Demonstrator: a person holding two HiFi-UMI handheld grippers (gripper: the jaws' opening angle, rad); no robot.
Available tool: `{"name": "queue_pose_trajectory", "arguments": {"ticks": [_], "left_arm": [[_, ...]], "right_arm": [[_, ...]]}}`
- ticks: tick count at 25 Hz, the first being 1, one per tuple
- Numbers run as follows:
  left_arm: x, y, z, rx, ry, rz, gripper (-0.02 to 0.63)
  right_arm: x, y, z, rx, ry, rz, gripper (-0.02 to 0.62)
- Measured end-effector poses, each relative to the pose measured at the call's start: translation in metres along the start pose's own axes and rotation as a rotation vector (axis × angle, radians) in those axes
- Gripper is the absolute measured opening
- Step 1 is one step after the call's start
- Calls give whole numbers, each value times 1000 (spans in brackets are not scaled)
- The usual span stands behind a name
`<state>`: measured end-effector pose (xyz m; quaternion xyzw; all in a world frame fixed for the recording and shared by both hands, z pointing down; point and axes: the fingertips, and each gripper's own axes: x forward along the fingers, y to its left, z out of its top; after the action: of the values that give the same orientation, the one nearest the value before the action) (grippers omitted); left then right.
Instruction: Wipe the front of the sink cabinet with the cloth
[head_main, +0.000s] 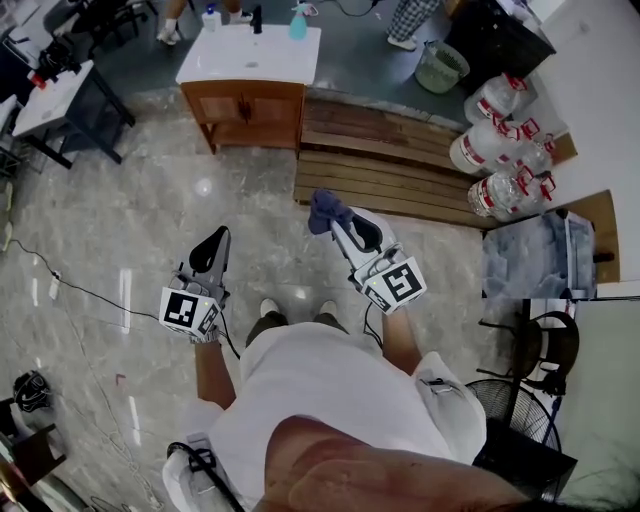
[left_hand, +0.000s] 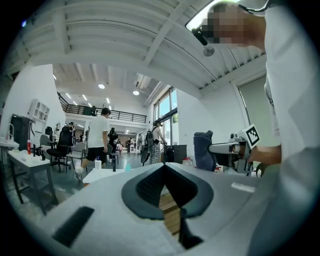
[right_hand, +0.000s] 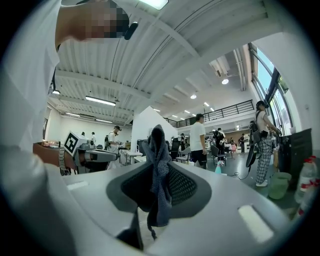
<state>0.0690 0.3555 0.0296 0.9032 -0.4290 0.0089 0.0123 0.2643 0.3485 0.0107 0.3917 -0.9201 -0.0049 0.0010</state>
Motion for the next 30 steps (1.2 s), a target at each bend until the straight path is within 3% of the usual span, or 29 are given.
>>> {"name": "queue_pose_trajectory", "arguments": {"ticks": [10,21,26,30], "left_arm": [[-2,39,-8,-27,8,26,-2],[51,8,-11,3,48,42,-2],[61,38,-20,-15,38,64,-2],[79,95,-26,-7,27,50,-2]], "right_arm": [[36,3,-5,13,16,9,87],[20,-35,-16,53,-19,79,87],[46,-31,-34,77,2,120,87],[100,-30,-47,89,12,125,87]]}}
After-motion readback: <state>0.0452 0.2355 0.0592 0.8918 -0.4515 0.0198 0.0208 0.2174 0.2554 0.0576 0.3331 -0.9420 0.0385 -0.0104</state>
